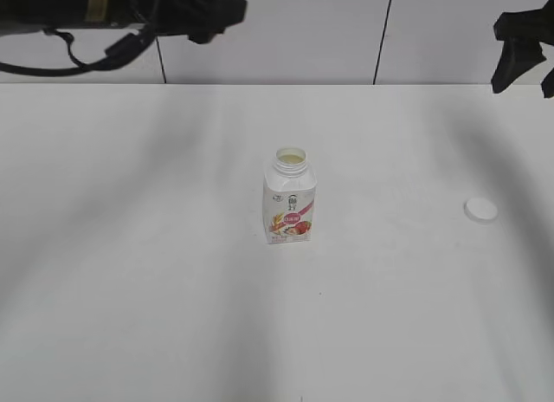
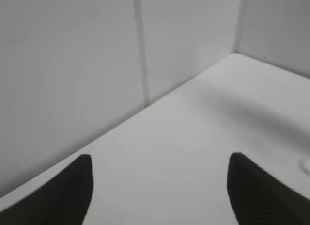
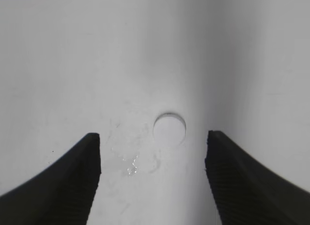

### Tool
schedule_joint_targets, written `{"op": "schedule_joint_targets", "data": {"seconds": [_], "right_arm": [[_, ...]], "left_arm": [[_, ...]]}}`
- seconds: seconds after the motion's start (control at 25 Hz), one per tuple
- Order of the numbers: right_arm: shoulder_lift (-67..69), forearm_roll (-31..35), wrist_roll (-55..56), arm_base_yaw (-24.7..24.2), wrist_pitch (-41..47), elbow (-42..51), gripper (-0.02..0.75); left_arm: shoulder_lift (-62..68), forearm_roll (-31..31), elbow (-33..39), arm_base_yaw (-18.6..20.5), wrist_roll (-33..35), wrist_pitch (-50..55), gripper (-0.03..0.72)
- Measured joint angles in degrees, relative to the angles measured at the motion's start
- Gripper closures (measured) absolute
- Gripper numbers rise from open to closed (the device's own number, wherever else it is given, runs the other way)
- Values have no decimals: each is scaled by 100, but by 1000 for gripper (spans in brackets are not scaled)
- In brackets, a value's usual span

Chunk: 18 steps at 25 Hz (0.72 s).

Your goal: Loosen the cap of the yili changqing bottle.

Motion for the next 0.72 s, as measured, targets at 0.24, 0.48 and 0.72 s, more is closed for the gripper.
{"op": "schedule_joint_targets", "data": {"seconds": [0.24, 0.48, 0.72], "right_arm": [[-18, 2, 0, 0, 495, -385, 203], [-18, 2, 0, 0, 696, -415, 203], [-18, 6, 0, 0, 700, -415, 203]], "left_arm": [[-400, -790, 5, 7, -115, 2999, 165], [-400, -3299, 5, 12, 1709, 4477, 165], [-362, -5212, -224, 195, 3456, 5675, 165]]}}
